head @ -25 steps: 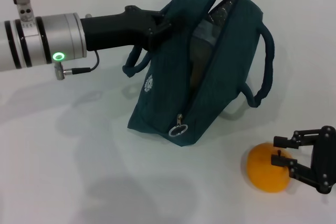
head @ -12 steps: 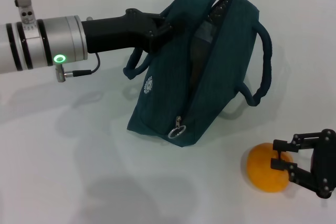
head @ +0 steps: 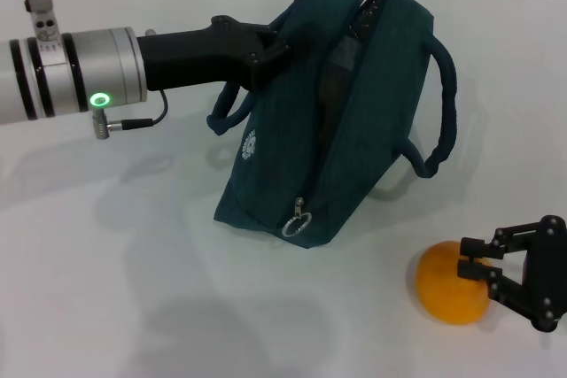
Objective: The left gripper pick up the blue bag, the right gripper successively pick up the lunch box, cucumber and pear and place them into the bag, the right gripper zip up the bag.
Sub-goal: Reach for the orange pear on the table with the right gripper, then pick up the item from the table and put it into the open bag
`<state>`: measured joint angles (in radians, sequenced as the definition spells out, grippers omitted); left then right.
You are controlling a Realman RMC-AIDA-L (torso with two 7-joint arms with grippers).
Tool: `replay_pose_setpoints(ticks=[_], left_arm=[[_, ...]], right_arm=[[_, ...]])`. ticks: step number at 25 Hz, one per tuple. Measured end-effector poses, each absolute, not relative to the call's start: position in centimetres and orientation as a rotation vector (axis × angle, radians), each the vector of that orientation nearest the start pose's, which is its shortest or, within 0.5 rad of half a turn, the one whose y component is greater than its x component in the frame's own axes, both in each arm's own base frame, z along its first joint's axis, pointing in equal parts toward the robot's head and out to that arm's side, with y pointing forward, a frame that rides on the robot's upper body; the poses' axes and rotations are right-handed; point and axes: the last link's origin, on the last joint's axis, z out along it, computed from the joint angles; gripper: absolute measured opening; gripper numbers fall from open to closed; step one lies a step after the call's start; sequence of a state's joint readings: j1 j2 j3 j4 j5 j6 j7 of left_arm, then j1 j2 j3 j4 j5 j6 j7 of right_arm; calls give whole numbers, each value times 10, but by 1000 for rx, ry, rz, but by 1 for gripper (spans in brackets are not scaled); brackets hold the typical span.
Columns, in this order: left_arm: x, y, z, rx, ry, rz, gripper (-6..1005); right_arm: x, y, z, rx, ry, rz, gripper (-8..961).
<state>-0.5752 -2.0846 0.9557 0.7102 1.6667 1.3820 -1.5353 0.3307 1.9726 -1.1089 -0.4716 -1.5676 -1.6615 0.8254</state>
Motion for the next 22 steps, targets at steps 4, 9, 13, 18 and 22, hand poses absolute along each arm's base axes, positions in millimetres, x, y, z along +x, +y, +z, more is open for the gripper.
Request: replay_pose_setpoints(ticks=[4,9,13,18,22], left_arm=[[-203,369,-5,-2635,-641,-886,43],[-203,370,-4,-2635,-636,-884,43],[-202,370,-4,-2636,-632,-884,43],[-202,370,-4,-2637,-628,-884,43],[-202,370,-4,-2638,-618,-883,43]], right_arm=[[295,255,-10,-2775,131,852,190],[295,255,-11,-2782,135,849,171],[295,255,-11,-2781,137,847,148],[297,256,-9,-2761,139,849,42],[296,258,-6,-2747,122,854,42]])
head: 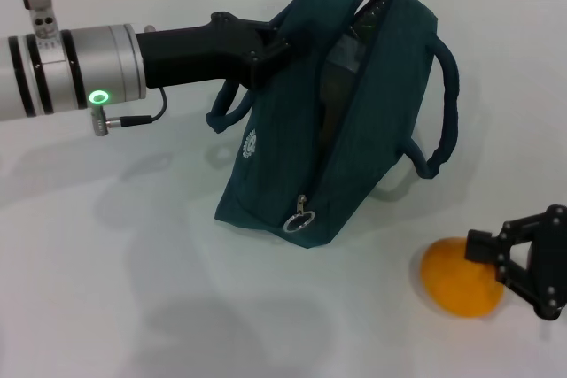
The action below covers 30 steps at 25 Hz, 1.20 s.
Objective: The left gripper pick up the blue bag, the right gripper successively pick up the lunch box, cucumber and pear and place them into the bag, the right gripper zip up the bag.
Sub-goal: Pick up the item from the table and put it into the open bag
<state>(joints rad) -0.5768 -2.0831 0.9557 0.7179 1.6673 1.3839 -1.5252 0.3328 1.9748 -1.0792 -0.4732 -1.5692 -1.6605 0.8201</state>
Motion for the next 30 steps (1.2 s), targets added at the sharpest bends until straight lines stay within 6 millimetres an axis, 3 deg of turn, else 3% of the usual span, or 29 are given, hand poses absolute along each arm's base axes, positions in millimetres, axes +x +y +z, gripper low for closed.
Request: replay_pose_setpoints(ticks=[12,13,19,25,30], left_arm=[[-198,366,2,-2655,-593,-911,43],[-197,366,3,-2656,-592,-911,43],[-197,366,3,-2656,-575,-910,43],[-196,366,2,-2658,-564,-911,43],[-194,367,1,-2665,-534,-911,43]], right_arm=[[268,253,26,-2546,-134,1182,41],[254,266,31,-2475,-186,1248,41],[220,296,34,-2423,-261,1347,40],[178,337,33,-2420,-166,1459,40],[155,349,20,-2518,-193,1430,40]])
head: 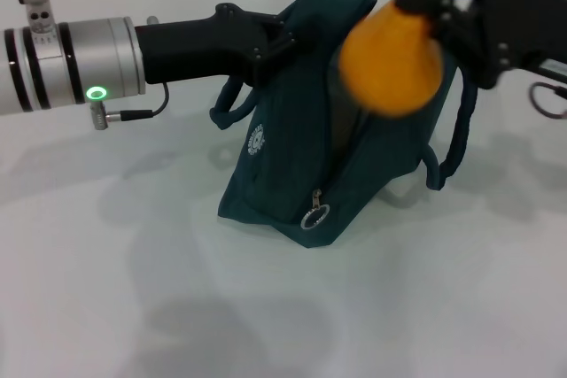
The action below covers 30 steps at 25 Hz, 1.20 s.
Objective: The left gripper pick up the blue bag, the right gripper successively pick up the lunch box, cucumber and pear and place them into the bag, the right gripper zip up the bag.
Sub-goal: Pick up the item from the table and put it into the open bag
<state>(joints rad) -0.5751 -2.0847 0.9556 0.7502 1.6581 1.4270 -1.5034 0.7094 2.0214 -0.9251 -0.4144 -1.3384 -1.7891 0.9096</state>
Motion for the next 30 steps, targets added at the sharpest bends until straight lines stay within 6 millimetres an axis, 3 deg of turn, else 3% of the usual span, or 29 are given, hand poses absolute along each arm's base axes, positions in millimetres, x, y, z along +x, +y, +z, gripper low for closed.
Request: replay_pose_setpoints(ticks=[6,17,30], left_arm=[[-193,367,0,-2667,-535,-917,43],[-193,367,1,-2665,-531,-920,43],[-192,368,1,-2661,-531,-917,43]], right_arm=[[146,360,6,-2594,-160,1338,41],[149,364,-18,-2674,-132,1167,41],[173,362,-27,-2660,-13,1085,61]])
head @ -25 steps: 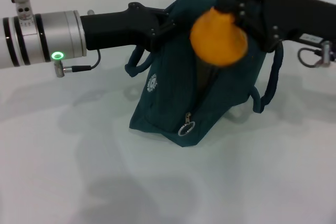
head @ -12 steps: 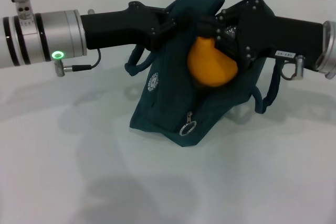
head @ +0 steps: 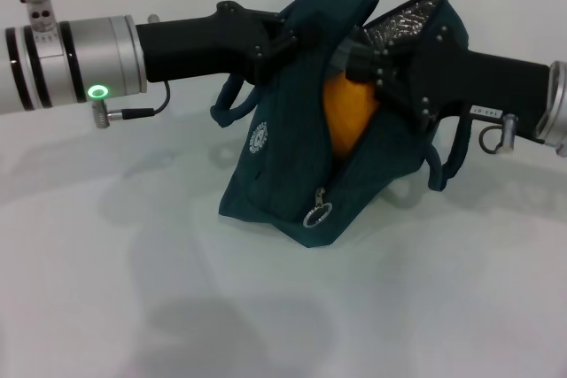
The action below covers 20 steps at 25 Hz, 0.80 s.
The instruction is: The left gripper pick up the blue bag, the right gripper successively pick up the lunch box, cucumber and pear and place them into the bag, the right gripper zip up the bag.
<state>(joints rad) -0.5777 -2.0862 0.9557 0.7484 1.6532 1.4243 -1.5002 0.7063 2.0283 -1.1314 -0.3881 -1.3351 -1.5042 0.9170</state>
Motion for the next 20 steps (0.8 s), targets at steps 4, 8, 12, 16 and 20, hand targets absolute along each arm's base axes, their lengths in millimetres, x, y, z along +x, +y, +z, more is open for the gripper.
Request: replay_pose_setpoints(ticks=[4,8,12,16,20], left_arm=[[-192,368,1,-2660,-531,-916,43],[-193,368,0,-2659,-536,-916,43],[-195,368,0,-2650,-535,-923,44],[-198,366,1,-2637,-545,-934,44],[-201,365,0,-2634,-562,-935,44]], right_arm=[[174,359,-31,-2691,-7,1072,82],[175,357,-31,-2692,0,1079,103],[178,352,-19,-2629,20,1174,125],[193,341,0,-2572,32,1230,279],[217,318,15,-2655,4,1117,349]])
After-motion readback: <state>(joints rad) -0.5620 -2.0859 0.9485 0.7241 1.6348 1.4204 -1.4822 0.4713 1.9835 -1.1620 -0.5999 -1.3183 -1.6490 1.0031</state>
